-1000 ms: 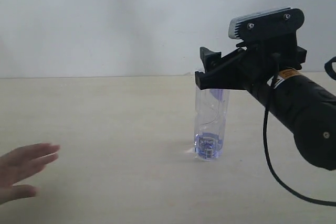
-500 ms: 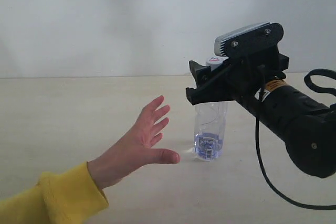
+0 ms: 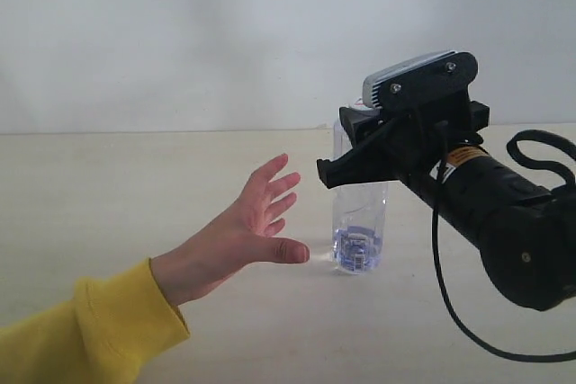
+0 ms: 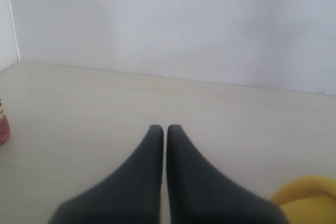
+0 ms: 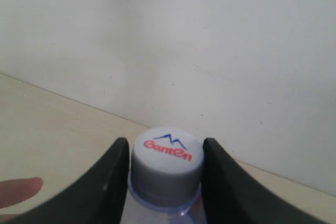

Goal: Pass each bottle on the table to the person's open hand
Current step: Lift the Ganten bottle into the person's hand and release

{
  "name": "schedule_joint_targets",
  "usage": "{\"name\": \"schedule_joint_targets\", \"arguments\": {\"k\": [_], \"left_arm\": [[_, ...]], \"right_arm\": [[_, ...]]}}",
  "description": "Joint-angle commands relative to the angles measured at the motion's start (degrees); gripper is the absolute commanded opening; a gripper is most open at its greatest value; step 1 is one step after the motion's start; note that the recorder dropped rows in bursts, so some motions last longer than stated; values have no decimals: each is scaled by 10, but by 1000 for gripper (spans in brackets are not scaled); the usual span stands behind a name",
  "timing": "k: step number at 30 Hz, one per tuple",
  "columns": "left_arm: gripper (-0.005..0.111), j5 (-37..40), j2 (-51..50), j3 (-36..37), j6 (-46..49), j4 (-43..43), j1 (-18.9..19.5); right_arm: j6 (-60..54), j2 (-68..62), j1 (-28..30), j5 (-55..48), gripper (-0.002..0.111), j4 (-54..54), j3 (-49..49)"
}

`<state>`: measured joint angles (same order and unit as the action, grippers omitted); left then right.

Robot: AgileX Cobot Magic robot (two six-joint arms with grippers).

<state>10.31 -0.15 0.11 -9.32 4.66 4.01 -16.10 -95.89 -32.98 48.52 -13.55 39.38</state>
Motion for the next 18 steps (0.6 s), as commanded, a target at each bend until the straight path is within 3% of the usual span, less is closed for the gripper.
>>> {"name": "schedule_joint_targets", "arguments": {"k": [1,6,8,18], "left_arm": [[4,0,2,-1,1,2,2],[4,0,2,-1,1,2,2],[4,0,2,-1,1,2,2],[4,0,2,-1,1,2,2]], "right_arm": [[-5,13,4,9,0,5,1],[9,88,4,-66,0,23,1],[47,127,-7,-93,0,77,1],[55,153,-145,-74,0,86,1]]}}
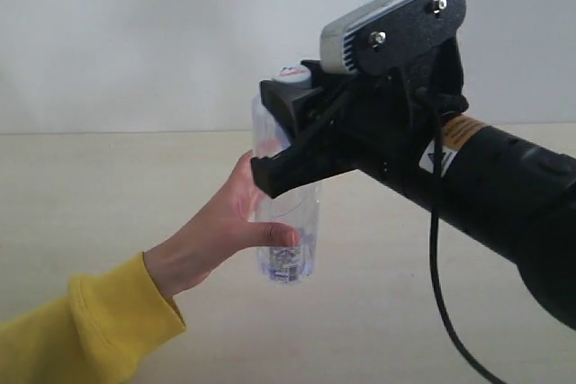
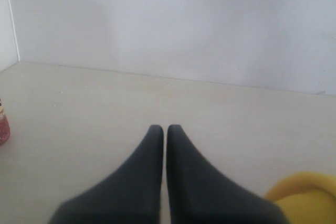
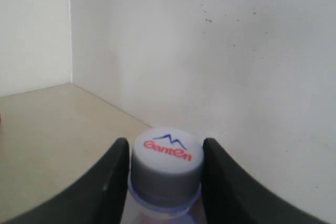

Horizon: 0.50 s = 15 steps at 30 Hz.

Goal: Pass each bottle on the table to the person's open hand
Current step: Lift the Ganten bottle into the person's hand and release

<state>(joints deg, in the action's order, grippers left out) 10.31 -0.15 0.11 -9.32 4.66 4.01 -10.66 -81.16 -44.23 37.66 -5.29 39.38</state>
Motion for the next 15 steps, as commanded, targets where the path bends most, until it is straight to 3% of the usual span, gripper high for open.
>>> {"name": "schedule_joint_targets", "arguments": {"k": [1,10,12,15], "left_arm": [[4,0,2,-1,1,2,2],[4,0,2,-1,1,2,2],[4,0,2,-1,1,2,2],[4,0,2,-1,1,2,2]], "right_arm": [[1,6,-40,39,0,4,2],[31,6,-61,40,1,-5,2],[31,6,-61,37,11,-13,2],[31,6,-61,37,43,-32,2]]}}
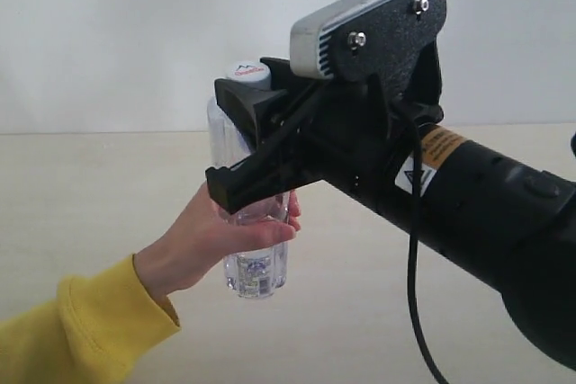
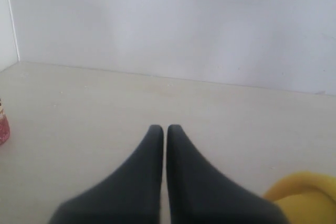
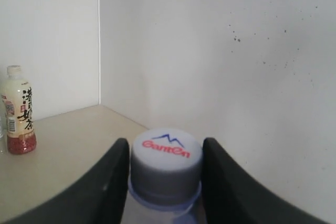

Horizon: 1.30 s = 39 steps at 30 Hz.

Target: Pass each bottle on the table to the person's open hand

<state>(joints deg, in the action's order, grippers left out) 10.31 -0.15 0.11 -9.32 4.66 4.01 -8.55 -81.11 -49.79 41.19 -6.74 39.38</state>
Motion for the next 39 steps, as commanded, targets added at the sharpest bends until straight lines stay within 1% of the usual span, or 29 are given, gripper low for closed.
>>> {"name": "schedule_joint_targets", "arguments": {"k": [1,2,3,4,5,6,7,8,9,10,11,14,16,23,26,39], "left_arm": [[4,0,2,-1,1,2,2],[4,0,2,-1,1,2,2],[4,0,2,-1,1,2,2],[4,0,2,-1,1,2,2],[4,0,2,-1,1,2,2],[4,0,2,-1,1,2,2],[4,0,2,-1,1,2,2],[4,0,2,-1,1,2,2],[4,0,2,-1,1,2,2],[4,0,2,-1,1,2,2],[4,0,2,-1,1,2,2],[4,0,2,-1,1,2,2],[4,0,2,-1,1,2,2],[4,0,2,-1,1,2,2],[4,0,2,-1,1,2,2],[4,0,2,-1,1,2,2]], "right_arm": [[7,5,-5,2,72,-60,2],[4,5,-5,2,78,-86,2],[-26,7,-5,2,75,-157,2],[-60,8,-4,8,71,-181,2],[-148,16,-4,18,65,-230,2],[-181,25,-4,19,65,-255,2],[-264,50,-4,20,65,-307,2],[-290,63,-4,20,64,-329,2],[-337,98,-4,14,49,-369,2],[-380,132,-4,11,18,-385,-3],[-410,150,-4,11,1,-395,-7],[-573,235,-4,17,1,-508,-24],[-602,266,-4,35,1,-530,-40],[-604,304,-5,-33,1,-531,-47],[-588,305,-5,-32,1,-531,-47],[-583,305,-5,-32,1,-531,-47]]}}
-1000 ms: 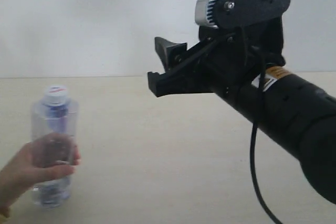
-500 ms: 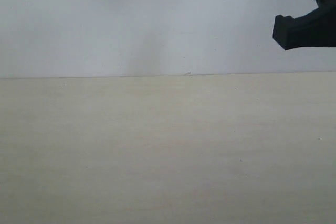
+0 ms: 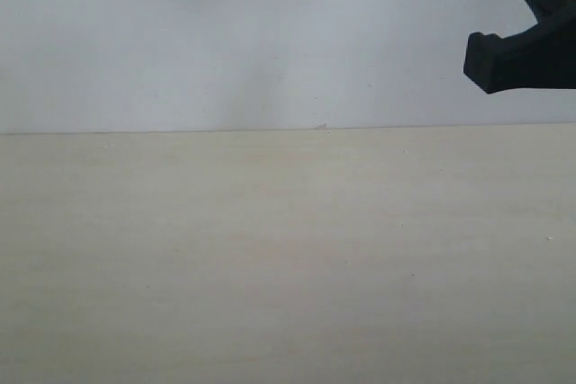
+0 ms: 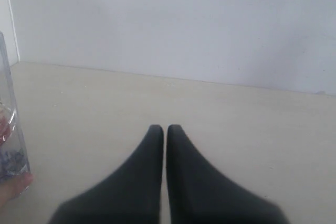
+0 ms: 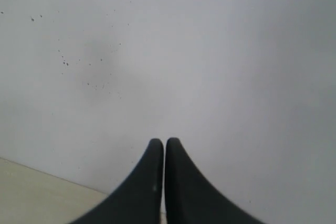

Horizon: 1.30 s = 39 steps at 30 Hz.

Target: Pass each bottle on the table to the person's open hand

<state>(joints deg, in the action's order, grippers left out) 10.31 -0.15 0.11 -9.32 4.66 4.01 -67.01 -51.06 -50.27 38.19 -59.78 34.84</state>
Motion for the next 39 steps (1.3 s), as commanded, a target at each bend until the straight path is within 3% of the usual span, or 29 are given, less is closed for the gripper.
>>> {"name": "schedule_joint_targets", "arguments": {"k": [1,11,19,23,28,39], "left_arm": [[4,0,2,-1,1,2,2],[4,0,2,-1,1,2,2],[4,0,2,-1,1,2,2],[4,0,2,-1,1,2,2],[4,0,2,-1,1,2,2],[4,0,2,-1,1,2,2]], "right_arm": [[1,5,0,-1,1,-1,-1],[1,5,0,26,1,-1,-1],[-63,14,1,54,1,-150,-5],[-6,19,2,90,1,-150,-47],[114,50,69,26,1,-132,-130],[116,165,180,-45,1,-115,-212]]}}
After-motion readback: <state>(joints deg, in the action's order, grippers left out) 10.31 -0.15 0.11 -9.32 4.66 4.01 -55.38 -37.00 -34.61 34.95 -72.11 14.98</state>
